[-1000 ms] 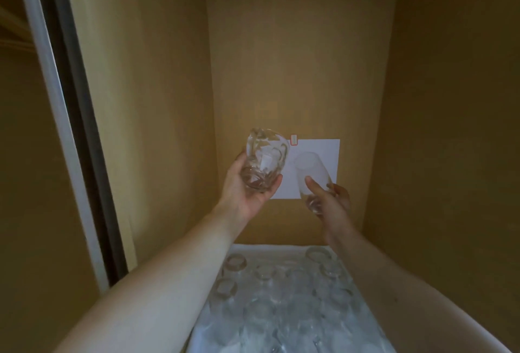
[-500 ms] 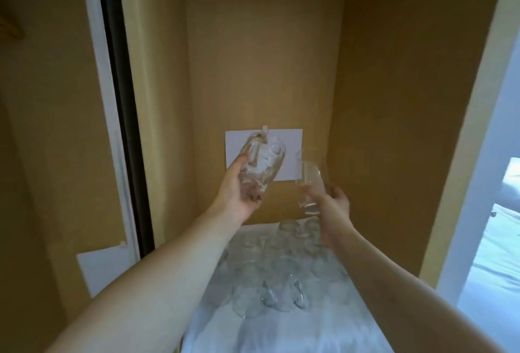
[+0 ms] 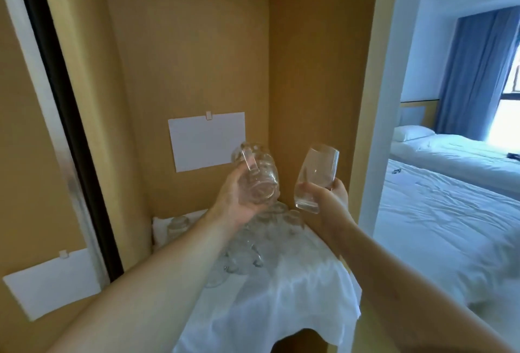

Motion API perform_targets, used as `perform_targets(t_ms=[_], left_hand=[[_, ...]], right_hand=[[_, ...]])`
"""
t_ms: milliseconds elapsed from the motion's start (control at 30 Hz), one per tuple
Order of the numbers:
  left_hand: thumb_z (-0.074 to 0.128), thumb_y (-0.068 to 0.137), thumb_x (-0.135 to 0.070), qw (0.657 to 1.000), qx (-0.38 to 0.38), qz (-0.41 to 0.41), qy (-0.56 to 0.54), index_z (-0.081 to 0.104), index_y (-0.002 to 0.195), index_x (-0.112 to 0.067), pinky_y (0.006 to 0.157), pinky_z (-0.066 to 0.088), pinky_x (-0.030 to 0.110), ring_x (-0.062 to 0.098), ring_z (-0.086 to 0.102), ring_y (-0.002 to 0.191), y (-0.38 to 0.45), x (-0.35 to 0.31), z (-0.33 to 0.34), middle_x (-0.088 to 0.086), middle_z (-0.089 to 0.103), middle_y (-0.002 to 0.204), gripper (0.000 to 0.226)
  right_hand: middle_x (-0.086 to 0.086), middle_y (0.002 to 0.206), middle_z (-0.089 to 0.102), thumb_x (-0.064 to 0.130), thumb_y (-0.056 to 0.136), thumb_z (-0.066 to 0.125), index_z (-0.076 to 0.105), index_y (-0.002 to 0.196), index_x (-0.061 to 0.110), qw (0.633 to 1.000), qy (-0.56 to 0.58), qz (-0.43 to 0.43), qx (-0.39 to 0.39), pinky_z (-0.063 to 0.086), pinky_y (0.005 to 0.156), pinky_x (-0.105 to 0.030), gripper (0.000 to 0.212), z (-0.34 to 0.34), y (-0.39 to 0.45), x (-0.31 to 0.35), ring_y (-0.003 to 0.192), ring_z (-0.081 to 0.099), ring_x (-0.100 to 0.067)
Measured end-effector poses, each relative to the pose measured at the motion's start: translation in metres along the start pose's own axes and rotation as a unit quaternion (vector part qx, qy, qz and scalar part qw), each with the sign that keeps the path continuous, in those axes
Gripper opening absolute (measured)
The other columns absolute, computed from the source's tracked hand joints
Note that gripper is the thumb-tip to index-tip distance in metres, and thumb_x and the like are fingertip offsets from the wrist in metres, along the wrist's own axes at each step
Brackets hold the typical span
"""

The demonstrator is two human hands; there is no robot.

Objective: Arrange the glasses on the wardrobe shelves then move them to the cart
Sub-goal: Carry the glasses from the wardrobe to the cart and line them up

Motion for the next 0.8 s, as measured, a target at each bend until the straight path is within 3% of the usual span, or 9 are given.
perform_targets(t_ms=[67,167,233,300,433,567,700,800], left_hand=[[0.077,0.079,-0.035,1.000,0.007,-0.015,0.024,0.073,0.090,-0.011,0.086,0.056,0.051,0.029,0.071,0.076,0.005,0.012,0.016,0.010,0.073,0.094,0.027],[0.077,0.075,-0.040,0.997,0.024,-0.026,0.069,0.071,0.103,-0.016,0.098,0.051,0.055,0.030,0.070,0.080,0.016,0.033,0.046,0.009,0.074,0.100,0.037],[0.077,0.074,-0.039,0.996,0.051,-0.031,0.068,0.071,0.112,-0.024,0.090,0.054,0.051,0.029,0.071,0.083,0.026,0.050,0.067,0.006,0.073,0.110,0.042],[0.075,0.080,-0.036,0.994,0.086,-0.060,0.026,0.067,0.124,-0.024,0.087,0.055,0.049,0.029,0.068,0.098,0.037,0.071,0.089,0.006,0.067,0.122,0.047],[0.064,0.090,-0.040,0.981,0.155,-0.114,-0.007,0.062,0.121,-0.019,0.088,0.057,0.044,0.025,0.065,0.101,0.054,0.119,0.133,0.006,0.066,0.116,0.038],[0.064,0.094,-0.041,0.972,0.183,-0.147,0.018,0.063,0.123,-0.017,0.110,0.044,0.049,0.027,0.066,0.103,0.062,0.170,0.183,0.006,0.064,0.116,0.038],[0.088,0.073,-0.034,0.955,0.241,-0.169,0.026,0.053,0.144,-0.011,0.115,0.037,0.055,0.036,0.059,0.121,0.067,0.215,0.235,0.013,0.061,0.132,0.083],[0.073,0.089,-0.041,0.946,0.263,-0.183,0.042,0.055,0.143,-0.010,0.114,0.039,0.056,0.037,0.061,0.122,0.073,0.253,0.270,0.016,0.063,0.136,0.065]], right_hand=[[-0.007,0.106,0.071,0.016,0.051,0.091,0.058,0.115,0.024,1.000,0.003,-0.009,-0.015,0.060,0.059,-0.032,0.072,-0.016,-0.001,0.004,0.077,0.076,-0.018],[-0.005,0.100,0.069,0.017,0.046,0.087,0.057,0.112,0.028,0.999,-0.018,-0.029,-0.032,0.057,0.058,-0.030,0.074,-0.046,-0.002,0.016,0.077,0.074,-0.020],[-0.005,0.096,0.059,0.015,0.047,0.088,0.053,0.116,0.027,0.998,-0.028,-0.037,-0.040,0.058,0.058,-0.033,0.079,-0.071,-0.001,0.027,0.081,0.071,-0.025],[-0.011,0.103,0.055,0.008,0.056,0.091,0.050,0.123,0.023,0.996,-0.043,-0.047,-0.059,0.062,0.068,-0.042,0.080,-0.100,0.002,0.037,0.094,0.069,-0.034],[-0.013,0.116,0.055,0.003,0.066,0.088,0.047,0.130,0.022,0.990,-0.066,-0.068,-0.108,0.060,0.073,-0.039,0.078,-0.167,0.007,0.055,0.103,0.066,-0.034],[-0.012,0.119,0.055,0.013,0.052,0.088,0.048,0.131,0.021,0.986,-0.052,-0.072,-0.141,0.059,0.086,-0.045,0.088,-0.235,0.007,0.067,0.105,0.064,-0.032],[-0.012,0.120,0.062,0.017,0.048,0.086,0.047,0.133,0.017,0.984,-0.024,-0.062,-0.168,0.060,0.083,-0.047,0.094,-0.300,0.011,0.078,0.100,0.069,-0.030],[-0.013,0.122,0.065,0.021,0.048,0.089,0.046,0.136,0.016,0.979,-0.008,-0.060,-0.193,0.057,0.089,-0.045,0.098,-0.350,0.014,0.084,0.102,0.071,-0.028]])
Point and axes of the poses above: each hand's wrist, its own y-axis towards the middle knuckle, its own z-axis out of the palm, x = y × z, the point moved 2 cm from there along y, towards the middle knuckle
